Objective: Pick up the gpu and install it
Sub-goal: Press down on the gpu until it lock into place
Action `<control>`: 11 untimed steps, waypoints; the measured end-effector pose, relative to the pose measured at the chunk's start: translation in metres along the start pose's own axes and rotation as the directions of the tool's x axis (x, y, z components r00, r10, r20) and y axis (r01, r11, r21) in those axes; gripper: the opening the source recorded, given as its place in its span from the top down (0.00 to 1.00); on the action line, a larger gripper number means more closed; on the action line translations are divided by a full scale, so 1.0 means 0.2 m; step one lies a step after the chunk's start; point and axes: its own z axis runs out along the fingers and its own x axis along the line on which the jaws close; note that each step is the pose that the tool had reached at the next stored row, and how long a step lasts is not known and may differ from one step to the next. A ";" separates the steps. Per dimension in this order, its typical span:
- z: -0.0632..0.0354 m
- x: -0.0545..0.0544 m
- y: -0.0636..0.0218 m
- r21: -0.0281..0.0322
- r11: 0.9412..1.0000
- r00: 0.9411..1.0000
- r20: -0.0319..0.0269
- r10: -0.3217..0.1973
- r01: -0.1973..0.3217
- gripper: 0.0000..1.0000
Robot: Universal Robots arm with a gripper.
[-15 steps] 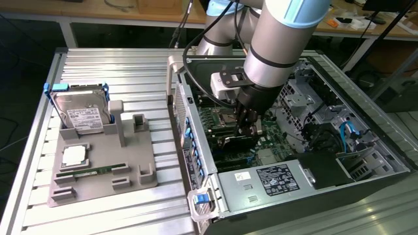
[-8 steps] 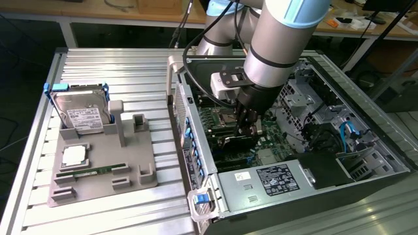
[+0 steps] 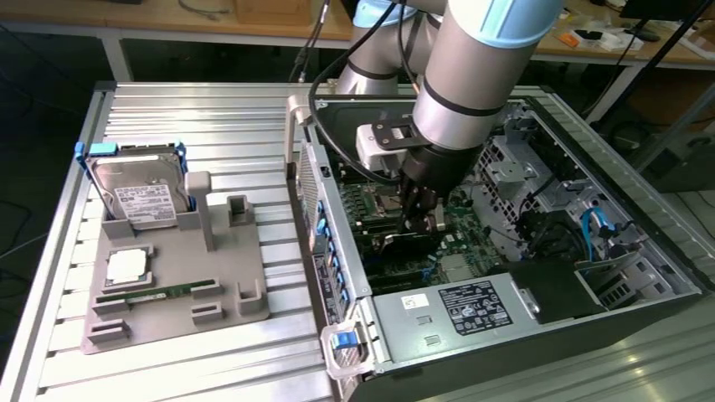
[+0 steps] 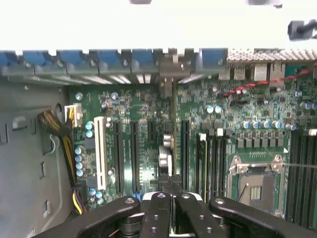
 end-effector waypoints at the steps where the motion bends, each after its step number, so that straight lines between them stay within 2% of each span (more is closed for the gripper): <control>1: 0.000 0.00 0.012 0.002 1.000 1.000 0.000 0.000 0.000 0.89; 4: -0.002 0.00 0.038 0.008 1.000 1.000 0.000 -0.001 0.001 0.89; 11: -0.004 0.00 0.087 0.008 1.000 1.000 0.000 -0.007 0.007 0.89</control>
